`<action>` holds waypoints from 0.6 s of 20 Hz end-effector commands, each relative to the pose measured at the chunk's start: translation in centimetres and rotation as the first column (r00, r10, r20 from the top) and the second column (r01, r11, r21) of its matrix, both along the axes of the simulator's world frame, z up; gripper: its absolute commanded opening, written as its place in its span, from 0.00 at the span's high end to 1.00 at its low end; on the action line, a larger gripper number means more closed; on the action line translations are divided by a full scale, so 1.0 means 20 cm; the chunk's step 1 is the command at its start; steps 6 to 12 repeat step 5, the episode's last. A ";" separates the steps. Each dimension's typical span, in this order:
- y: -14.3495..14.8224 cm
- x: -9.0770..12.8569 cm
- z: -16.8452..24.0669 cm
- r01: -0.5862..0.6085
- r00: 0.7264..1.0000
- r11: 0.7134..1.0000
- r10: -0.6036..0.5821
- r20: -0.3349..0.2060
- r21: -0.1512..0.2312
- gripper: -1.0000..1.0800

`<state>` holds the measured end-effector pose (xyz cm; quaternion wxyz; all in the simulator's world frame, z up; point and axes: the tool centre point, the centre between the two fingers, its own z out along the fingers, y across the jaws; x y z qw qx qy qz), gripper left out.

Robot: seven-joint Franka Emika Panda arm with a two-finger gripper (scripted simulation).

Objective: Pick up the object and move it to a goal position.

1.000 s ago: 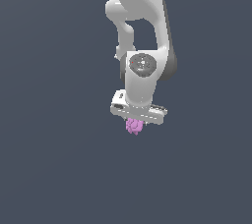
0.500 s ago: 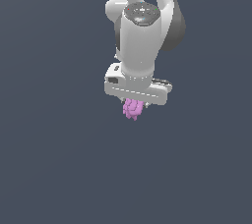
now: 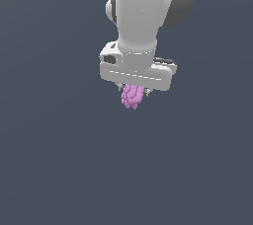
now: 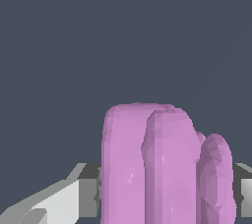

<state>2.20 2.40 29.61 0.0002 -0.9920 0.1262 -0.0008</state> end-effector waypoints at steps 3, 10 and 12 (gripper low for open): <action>0.00 0.00 0.04 0.000 1.000 1.000 0.000 -0.002 0.000 1.00; 0.00 0.00 0.03 0.000 1.000 1.000 0.000 -0.002 0.000 1.00; 0.00 0.00 0.03 0.000 1.000 1.000 0.000 -0.002 0.000 1.00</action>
